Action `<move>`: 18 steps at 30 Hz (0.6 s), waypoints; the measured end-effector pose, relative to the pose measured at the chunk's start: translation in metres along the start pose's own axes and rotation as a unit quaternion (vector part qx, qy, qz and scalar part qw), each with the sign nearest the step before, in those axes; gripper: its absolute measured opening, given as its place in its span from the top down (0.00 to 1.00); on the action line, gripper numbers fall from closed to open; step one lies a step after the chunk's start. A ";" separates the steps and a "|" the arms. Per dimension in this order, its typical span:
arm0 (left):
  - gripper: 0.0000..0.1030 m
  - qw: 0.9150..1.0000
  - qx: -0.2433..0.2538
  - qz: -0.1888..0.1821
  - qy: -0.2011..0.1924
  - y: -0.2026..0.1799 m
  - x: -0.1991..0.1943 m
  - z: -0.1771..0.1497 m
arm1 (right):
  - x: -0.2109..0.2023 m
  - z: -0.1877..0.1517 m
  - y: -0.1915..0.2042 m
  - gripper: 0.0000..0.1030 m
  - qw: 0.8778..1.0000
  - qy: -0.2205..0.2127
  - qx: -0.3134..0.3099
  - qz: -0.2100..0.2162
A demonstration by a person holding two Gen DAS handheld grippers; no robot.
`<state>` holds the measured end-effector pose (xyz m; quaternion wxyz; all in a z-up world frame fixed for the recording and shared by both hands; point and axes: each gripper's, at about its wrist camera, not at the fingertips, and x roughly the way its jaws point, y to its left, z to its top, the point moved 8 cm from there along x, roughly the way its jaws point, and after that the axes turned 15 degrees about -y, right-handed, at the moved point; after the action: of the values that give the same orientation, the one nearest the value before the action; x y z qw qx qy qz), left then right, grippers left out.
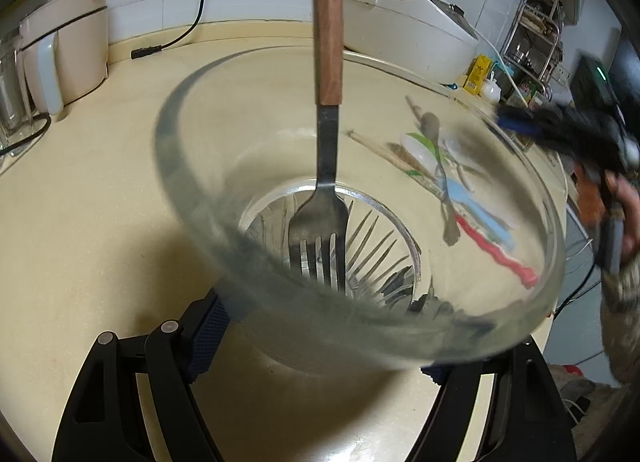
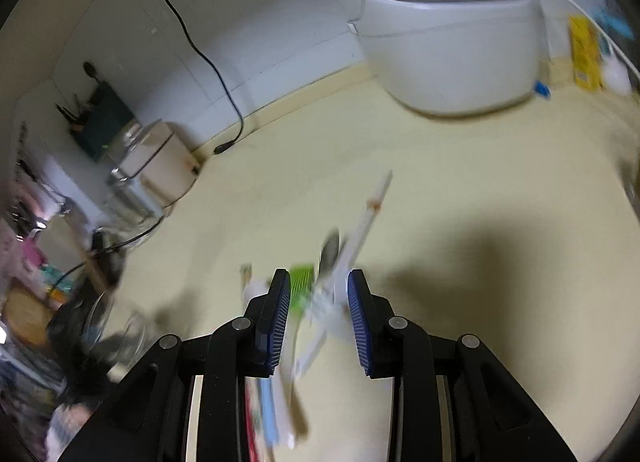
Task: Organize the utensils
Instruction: 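Move the right gripper back over the utensil pile toward the white spork, then lower the right gripper onto the pile and close on the metal spoon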
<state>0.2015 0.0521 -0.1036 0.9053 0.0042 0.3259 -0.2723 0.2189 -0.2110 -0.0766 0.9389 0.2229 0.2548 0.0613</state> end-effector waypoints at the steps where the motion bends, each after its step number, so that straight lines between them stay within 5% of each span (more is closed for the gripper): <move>1: 0.20 1.000 0.003 0.002 0.001 -0.001 0.000 0.000 | 0.013 0.000 0.005 0.71 1.000 0.005 -0.006 -0.004; 11: 0.20 1.000 0.006 0.004 0.002 -0.004 0.001 -0.001 | 0.085 -0.028 0.009 0.73 0.996 0.071 -0.027 -0.056; 14: 0.20 1.000 0.001 0.001 0.000 -0.004 0.001 0.000 | 0.091 -0.033 0.004 0.89 0.994 0.080 -0.039 -0.060; 18: 0.20 1.000 -0.002 -0.002 0.000 -0.001 0.000 0.000 | 0.091 -0.034 0.003 0.94 0.995 0.081 -0.034 -0.047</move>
<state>0.2014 0.0510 -0.1034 0.9049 0.0014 0.3263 -0.2735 0.2800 -0.1745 -0.1430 0.9241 0.1735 0.3376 0.0437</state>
